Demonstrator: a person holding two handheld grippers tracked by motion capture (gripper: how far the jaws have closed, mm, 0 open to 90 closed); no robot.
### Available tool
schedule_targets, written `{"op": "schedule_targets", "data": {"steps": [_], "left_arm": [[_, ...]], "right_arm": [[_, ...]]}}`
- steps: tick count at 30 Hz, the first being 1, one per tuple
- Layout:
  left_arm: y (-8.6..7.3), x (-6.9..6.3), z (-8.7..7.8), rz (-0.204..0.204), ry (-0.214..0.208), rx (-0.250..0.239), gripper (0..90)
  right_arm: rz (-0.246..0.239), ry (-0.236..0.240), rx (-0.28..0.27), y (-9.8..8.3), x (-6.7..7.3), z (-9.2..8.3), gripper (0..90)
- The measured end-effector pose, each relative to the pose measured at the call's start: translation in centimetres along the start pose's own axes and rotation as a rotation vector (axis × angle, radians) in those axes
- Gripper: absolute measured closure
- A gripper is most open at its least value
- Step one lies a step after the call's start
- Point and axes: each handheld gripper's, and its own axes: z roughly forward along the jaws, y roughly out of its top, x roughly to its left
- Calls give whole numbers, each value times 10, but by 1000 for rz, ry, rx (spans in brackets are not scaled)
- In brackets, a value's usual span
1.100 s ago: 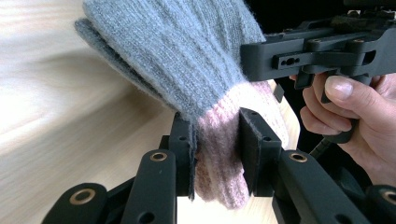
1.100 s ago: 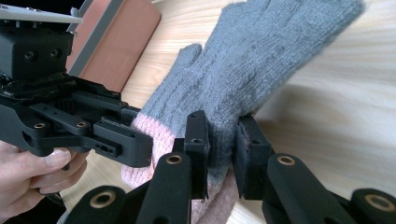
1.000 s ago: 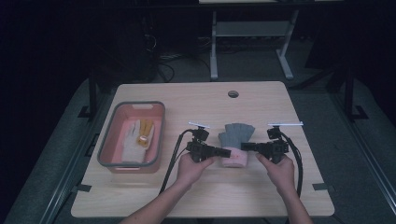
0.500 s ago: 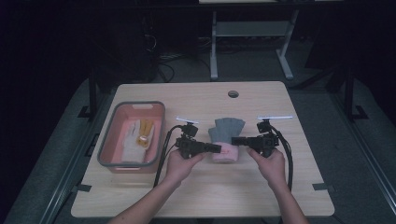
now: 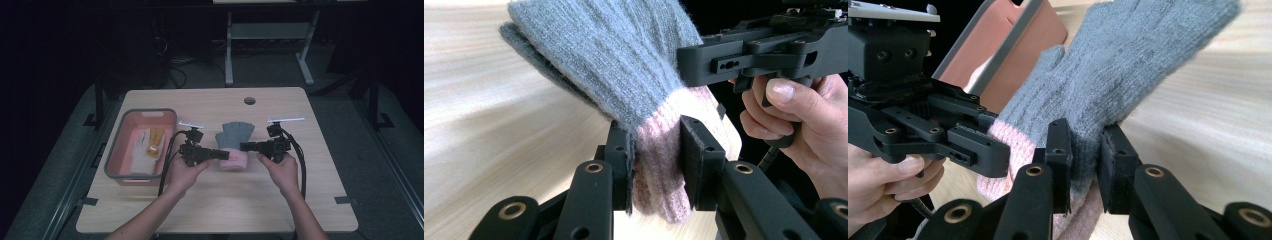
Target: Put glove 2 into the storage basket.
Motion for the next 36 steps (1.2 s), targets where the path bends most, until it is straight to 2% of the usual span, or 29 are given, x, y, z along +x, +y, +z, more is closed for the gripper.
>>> {"op": "schedule_targets", "data": {"steps": [20, 36], "left_arm": [[7, 9, -34, 17, 17, -43, 687], [9, 16, -58, 15, 30, -63, 692]], "right_arm": [[-42, 24, 22, 26, 26, 19, 773], [-63, 46, 31, 38, 40, 34, 773]]}}
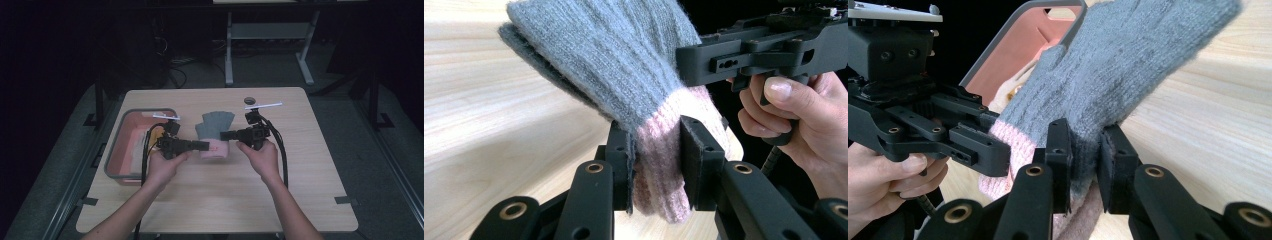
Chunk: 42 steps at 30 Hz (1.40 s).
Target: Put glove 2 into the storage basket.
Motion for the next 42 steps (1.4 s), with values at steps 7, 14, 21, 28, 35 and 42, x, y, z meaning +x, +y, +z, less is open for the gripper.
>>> {"op": "schedule_targets", "data": {"steps": [7, 14, 21, 28, 35, 42], "left_arm": [[0, 6, -14, -1, 13, -14, 698], [1, 8, -24, -4, 20, -18, 701], [2, 11, -31, -4, 27, -22, 702], [4, 14, -41, -4, 31, -29, 702], [4, 18, -52, -6, 39, -40, 702], [5, 21, -58, -6, 38, -45, 702]], "right_arm": [[-14, 12, 8, 7, 8, 12, 773], [-32, 16, 14, 13, 15, 18, 772], [-36, 22, 17, 16, 20, 23, 772], [-41, 31, 19, 21, 26, 30, 772], [-45, 40, 18, 26, 34, 38, 773], [-51, 47, 13, 28, 37, 43, 772]]}}
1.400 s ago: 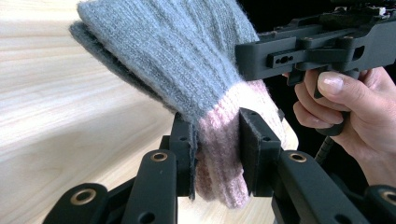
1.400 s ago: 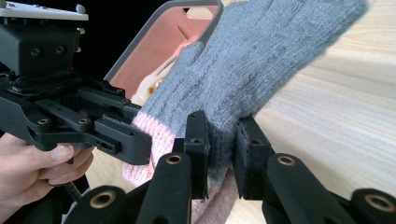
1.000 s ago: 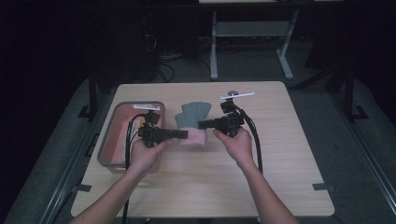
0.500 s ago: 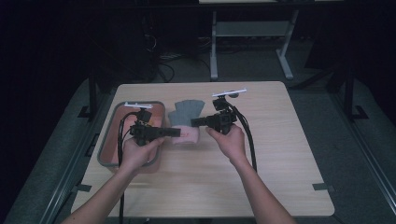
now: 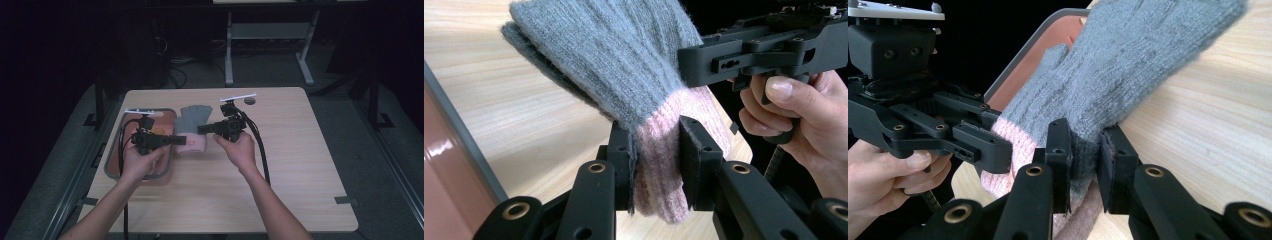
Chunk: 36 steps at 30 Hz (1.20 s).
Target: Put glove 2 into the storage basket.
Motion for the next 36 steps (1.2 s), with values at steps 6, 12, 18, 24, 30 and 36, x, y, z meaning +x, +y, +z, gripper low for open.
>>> {"op": "schedule_targets", "data": {"steps": [6, 12, 18, 24, 30, 36], "left_arm": [[1, 3, -7, 5, 6, -2, 702], [0, 7, -15, -13, 10, -2, 704], [1, 11, -21, -18, 11, -3, 704], [1, 15, -31, -21, 17, -10, 705], [0, 20, -40, -15, 32, -11, 706], [-1, 24, -48, -19, 46, -4, 708]], "right_arm": [[-2, 4, 2, 4, 5, 5, 773], [-9, 16, 9, 8, 9, 12, 772], [-14, 27, 16, 11, 12, 19, 772], [-25, 33, 20, 16, 18, 26, 772], [-30, 51, 24, 19, 21, 36, 772], [-29, 62, 31, 19, 25, 45, 772]]}}
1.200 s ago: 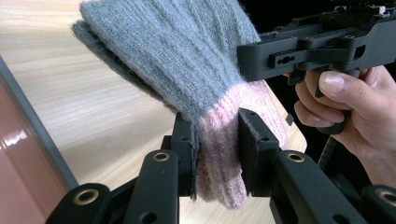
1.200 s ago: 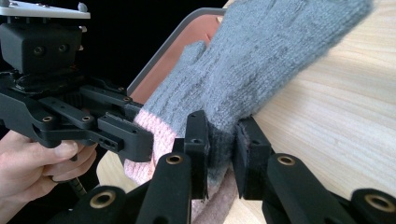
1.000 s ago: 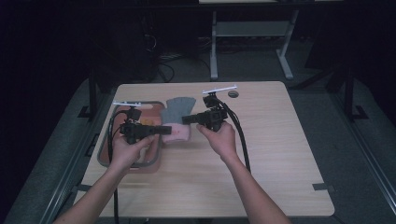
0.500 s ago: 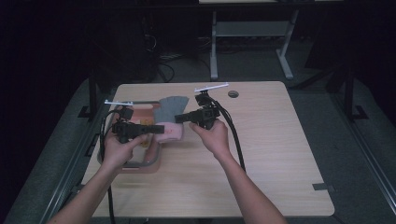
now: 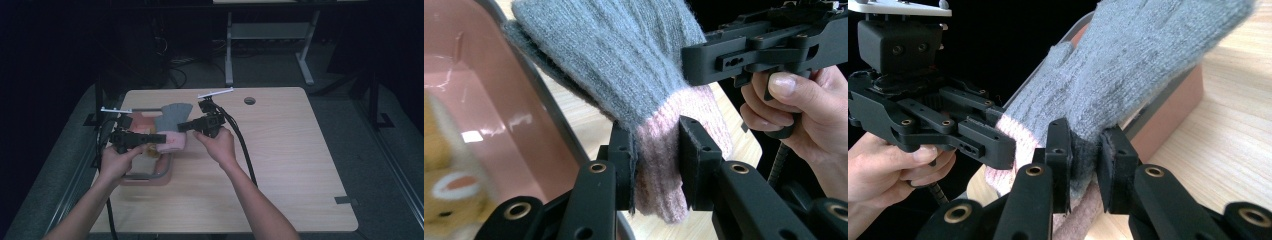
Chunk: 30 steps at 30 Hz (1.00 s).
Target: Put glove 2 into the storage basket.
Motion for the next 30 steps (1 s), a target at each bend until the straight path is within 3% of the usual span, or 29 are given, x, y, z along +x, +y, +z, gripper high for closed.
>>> {"op": "schedule_targets", "data": {"steps": [20, 30], "left_arm": [[-5, 17, -20, -23, 30, -5, 710], [-9, 28, -31, -38, 59, 3, 710]], "right_arm": [[-5, 28, 19, 6, 8, 26, 767], [10, 50, 31, 8, 8, 48, 765]]}}
